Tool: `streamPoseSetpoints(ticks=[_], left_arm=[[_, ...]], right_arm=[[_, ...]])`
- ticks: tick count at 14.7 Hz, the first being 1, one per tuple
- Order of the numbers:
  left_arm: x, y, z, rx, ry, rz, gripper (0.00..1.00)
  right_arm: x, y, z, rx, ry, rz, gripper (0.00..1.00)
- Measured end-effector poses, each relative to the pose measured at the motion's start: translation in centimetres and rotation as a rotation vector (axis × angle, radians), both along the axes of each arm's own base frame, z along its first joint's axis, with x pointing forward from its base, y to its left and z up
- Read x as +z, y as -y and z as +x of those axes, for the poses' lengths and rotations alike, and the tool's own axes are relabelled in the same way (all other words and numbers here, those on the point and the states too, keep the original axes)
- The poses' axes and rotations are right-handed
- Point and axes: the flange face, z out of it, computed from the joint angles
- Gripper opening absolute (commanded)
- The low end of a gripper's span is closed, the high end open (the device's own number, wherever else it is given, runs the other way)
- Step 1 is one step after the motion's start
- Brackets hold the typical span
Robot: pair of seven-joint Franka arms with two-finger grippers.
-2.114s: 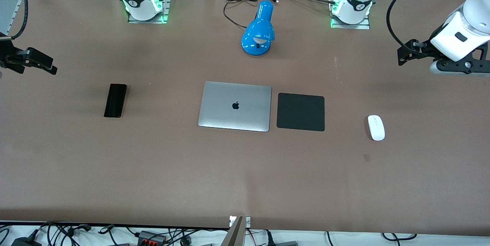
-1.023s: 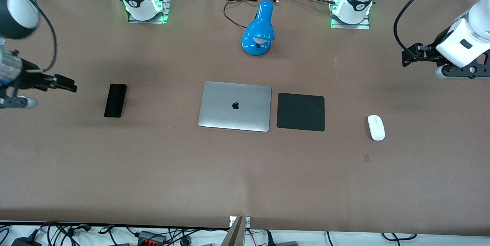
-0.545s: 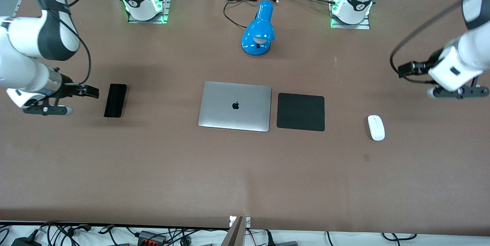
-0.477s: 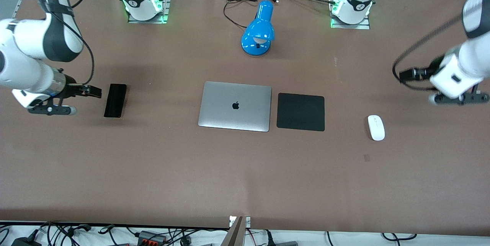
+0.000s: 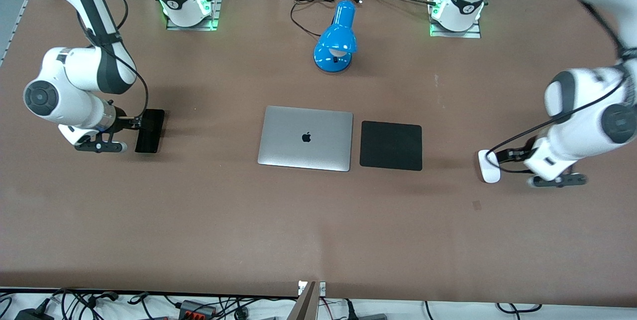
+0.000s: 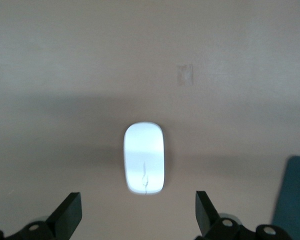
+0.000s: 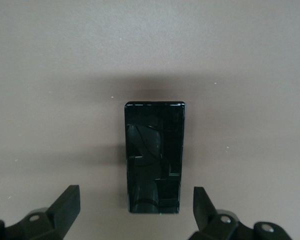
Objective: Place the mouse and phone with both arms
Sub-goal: 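Lower and close the right gripper on the phone while the left grasps the mouse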
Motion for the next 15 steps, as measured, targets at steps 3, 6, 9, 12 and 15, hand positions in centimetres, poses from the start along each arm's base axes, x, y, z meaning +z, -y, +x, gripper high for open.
streamPoseSetpoints(ticks=[3,6,9,12,15], left_arm=[[-5.8,0.5,-0.2,-0.010,0.007,-0.006,1.00],[-8.7,0.0,-0.4,-0.001,-0.019,-0.008,1.00],[-9.1,-0.6,-0.5,0.009,-0.025,-0.008,1.00],[-9.4,-1.1,-0.7,0.016,-0.030,-0.008,0.99],[-10.7,-1.2,-1.0,0.019,-0.044,-0.010,0.96]], right_arm=[[-3.3,0.7,-0.7,-0.016,0.018,0.000,1.00],[-6.0,1.9,-2.3,-0.039,0.017,0.002,1.00],[-7.1,2.1,-2.9,-0.042,0.000,0.004,1.00],[-7.8,2.2,-3.2,-0.045,-0.013,0.005,1.00],[-8.8,2.3,-3.5,-0.046,-0.032,0.006,1.00]])
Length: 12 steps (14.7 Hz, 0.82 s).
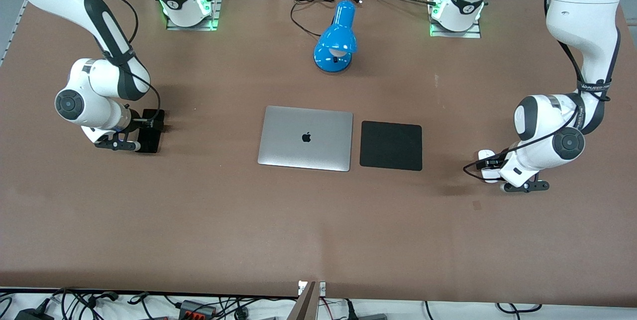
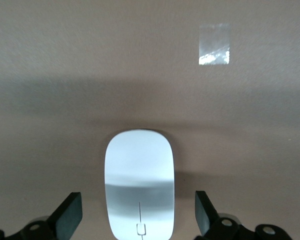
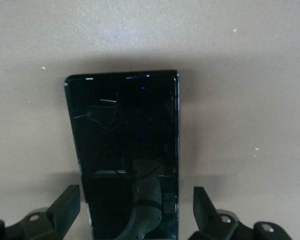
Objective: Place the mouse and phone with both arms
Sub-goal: 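Lower and close the right gripper on the phone while the left grasps the mouse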
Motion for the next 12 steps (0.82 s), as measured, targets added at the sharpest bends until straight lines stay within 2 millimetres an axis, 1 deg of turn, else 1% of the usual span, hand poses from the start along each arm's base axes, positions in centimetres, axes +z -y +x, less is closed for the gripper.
streamPoseSetpoints(ticks=[2,3,4,7,9,11,12], left_arm=[[-1.3,0.0,0.2,0.000,0.024,-0.001,0.59],[-1.9,-0.2,0.2,0.003,0.031,-0.001,0.46],[-2.1,-0.6,0.2,0.008,0.036,-0.001,0.41],[-1.9,-1.5,0.4,0.025,0.043,0.000,0.35],[-1.9,-1.6,0.4,0.028,0.044,0.000,0.35],[-1.8,-0.9,0.4,0.023,0.038,-0.006,0.35],[-1.4,0.0,0.6,0.014,0.028,-0.014,0.35]], right_arm=[[-0.3,0.0,-0.1,-0.001,-0.004,0.000,1.00],[-0.4,0.0,-0.1,-0.001,-0.005,0.000,1.00],[-0.4,0.1,-0.1,-0.001,-0.006,0.001,1.00],[-0.9,0.1,-0.2,-0.002,-0.005,0.001,1.00],[-1.1,0.1,-0.2,-0.002,-0.004,0.001,1.00],[-1.1,0.1,-0.2,-0.001,-0.003,0.001,0.82],[-1.0,0.0,-0.1,0.000,-0.002,0.001,0.77]])
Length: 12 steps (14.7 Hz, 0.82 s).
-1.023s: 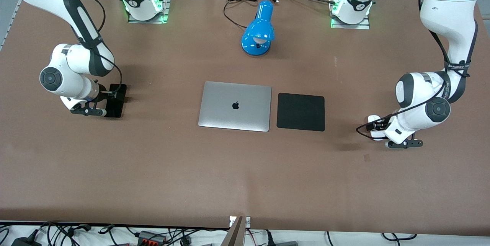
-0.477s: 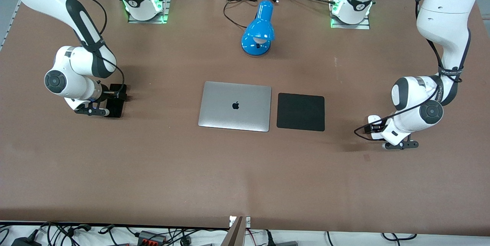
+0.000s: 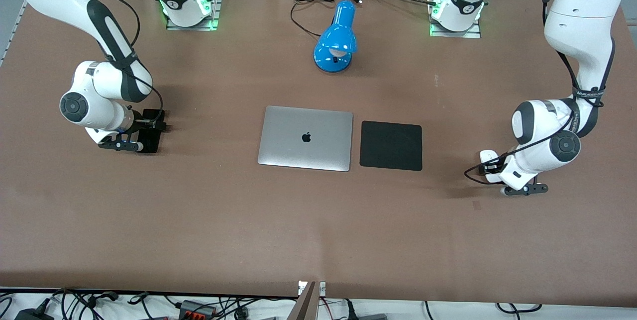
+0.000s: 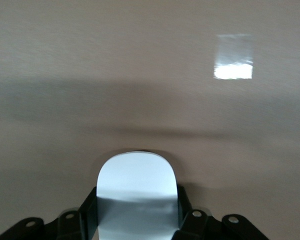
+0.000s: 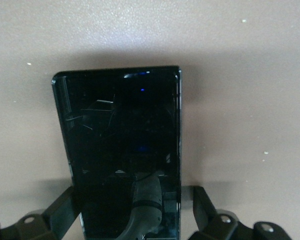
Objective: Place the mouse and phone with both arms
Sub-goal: 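Lower and close the right gripper on the phone while the left grasps the mouse, then carry the mouse onto the pad with the left gripper while the right carries the phone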
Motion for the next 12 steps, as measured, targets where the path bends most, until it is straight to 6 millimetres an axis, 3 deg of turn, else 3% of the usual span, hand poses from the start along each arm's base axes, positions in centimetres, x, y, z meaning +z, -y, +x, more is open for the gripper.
streamPoseSetpoints(ticks=[1,3,5,6,9,12], left_arm=[[1.1,1.1,0.4,-0.014,-0.005,-0.008,0.35],[4.9,4.3,1.3,-0.055,-0.035,-0.028,0.35],[8.4,10.8,1.2,-0.071,-0.064,-0.054,0.35],[9.2,14.5,0.7,-0.070,-0.066,-0.062,0.35],[9.0,22.8,-1.1,-0.115,-0.057,-0.067,0.35],[5.3,27.4,-3.1,-0.123,-0.076,-0.065,0.35]], right_arm=[[0.3,0.0,0.1,0.000,0.002,0.000,0.71],[0.5,0.0,0.1,0.000,0.005,0.000,0.49],[0.5,0.0,0.1,0.000,0.005,0.000,0.36],[0.6,0.0,0.1,0.000,0.005,0.000,0.36],[0.8,-0.1,0.4,0.004,0.009,-0.001,0.36],[3.1,-0.9,1.8,0.017,0.000,0.001,0.33]])
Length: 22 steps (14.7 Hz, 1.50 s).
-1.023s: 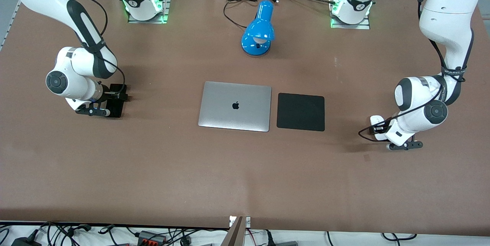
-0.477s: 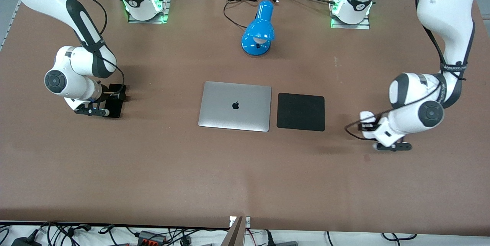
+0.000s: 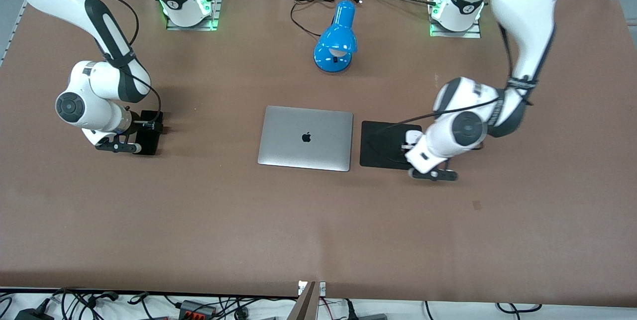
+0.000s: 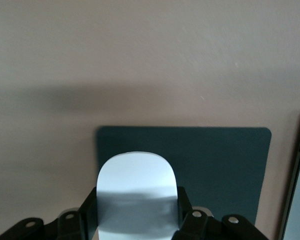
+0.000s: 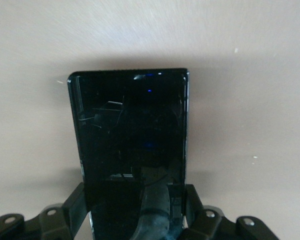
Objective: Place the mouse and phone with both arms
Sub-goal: 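Carry the mouse onto the pad with the left gripper while the right carries the phone, then set the phone beside the laptop with the right gripper while the left withdraws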
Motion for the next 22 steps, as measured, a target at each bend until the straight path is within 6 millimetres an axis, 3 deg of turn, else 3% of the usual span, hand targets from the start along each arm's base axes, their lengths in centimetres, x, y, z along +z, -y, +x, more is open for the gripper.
streamPoseSetpoints(ticks=[3,5,6,7,9,12,14,17,20,22], left_arm=[[-4.6,1.9,-1.7,0.057,0.031,-0.020,0.35],[-5.6,2.8,-2.7,0.069,0.031,-0.020,0.38],[-5.6,2.9,-2.8,0.072,0.032,-0.019,0.62],[-5.6,2.9,-2.8,0.074,0.032,-0.019,0.93],[-5.6,2.8,-2.7,0.076,0.033,-0.018,1.00],[-4.6,2.9,-2.4,0.077,0.052,-0.024,1.00],[-2.0,3.1,-1.8,0.076,0.089,-0.032,1.00],[5.1,2.2,-0.3,0.089,0.148,-0.030,1.00],[13.0,-2.5,1.9,0.122,0.158,0.003,1.00],[16.2,-6.6,3.5,0.099,0.161,0.010,1.00]], right_arm=[[5.0,-3.8,2.2,0.050,-0.011,0.018,0.29],[7.7,-8.1,3.2,0.054,-0.014,0.034,0.29],[8.4,-10.4,3.4,0.056,-0.014,0.038,0.29],[8.5,-12.6,3.2,0.064,-0.016,0.044,0.29],[7.6,-16.6,2.5,0.073,-0.037,0.070,0.29],[5.0,-20.7,1.8,0.052,-0.050,0.120,0.29],[3.2,-22.4,1.5,0.006,-0.047,0.115,0.30],[0.8,-24.7,0.6,-0.032,-0.070,0.102,0.30],[-0.4,-27.6,-0.4,-0.048,-0.064,0.094,0.30],[-1.5,-28.2,-0.7,-0.056,-0.060,0.097,0.30]])
